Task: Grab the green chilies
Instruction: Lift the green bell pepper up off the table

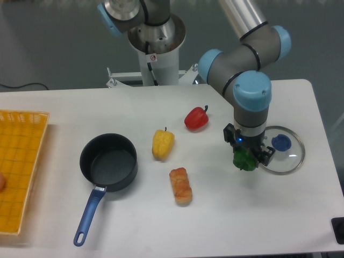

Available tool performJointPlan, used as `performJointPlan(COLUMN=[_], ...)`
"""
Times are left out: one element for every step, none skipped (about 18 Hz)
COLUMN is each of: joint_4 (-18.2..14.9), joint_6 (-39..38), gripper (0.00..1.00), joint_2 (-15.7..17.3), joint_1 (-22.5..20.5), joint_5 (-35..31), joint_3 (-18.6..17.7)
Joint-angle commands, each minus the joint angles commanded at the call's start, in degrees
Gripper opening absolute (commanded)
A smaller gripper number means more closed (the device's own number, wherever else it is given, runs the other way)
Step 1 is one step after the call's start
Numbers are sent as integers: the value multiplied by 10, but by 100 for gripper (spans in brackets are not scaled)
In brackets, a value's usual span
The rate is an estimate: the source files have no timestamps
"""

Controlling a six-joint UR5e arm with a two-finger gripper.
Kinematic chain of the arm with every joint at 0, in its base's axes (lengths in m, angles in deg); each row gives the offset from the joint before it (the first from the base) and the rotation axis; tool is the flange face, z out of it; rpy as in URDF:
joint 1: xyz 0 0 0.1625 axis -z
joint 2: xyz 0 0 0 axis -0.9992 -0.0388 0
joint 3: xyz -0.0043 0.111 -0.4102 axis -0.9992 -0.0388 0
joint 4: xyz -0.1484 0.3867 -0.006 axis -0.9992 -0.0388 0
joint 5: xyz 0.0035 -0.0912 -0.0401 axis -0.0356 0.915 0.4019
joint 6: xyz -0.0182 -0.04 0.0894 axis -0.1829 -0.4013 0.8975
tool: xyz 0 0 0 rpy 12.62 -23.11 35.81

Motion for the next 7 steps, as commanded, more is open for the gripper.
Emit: performJointPlan(joint_4=[-1, -1, 0, -1, -1, -1, -1], joint_6=[1, 1, 1, 1, 1, 1, 1], gripper=[72, 72, 72, 72, 72, 72, 72], joint_2=[1, 1, 1, 2, 2, 3, 5], joint_1=[0, 0, 0, 0, 0, -1, -1], joint_5=[0, -1, -1, -1, 0, 0, 0], joint_3=[0, 0, 1, 1, 2, 3, 2])
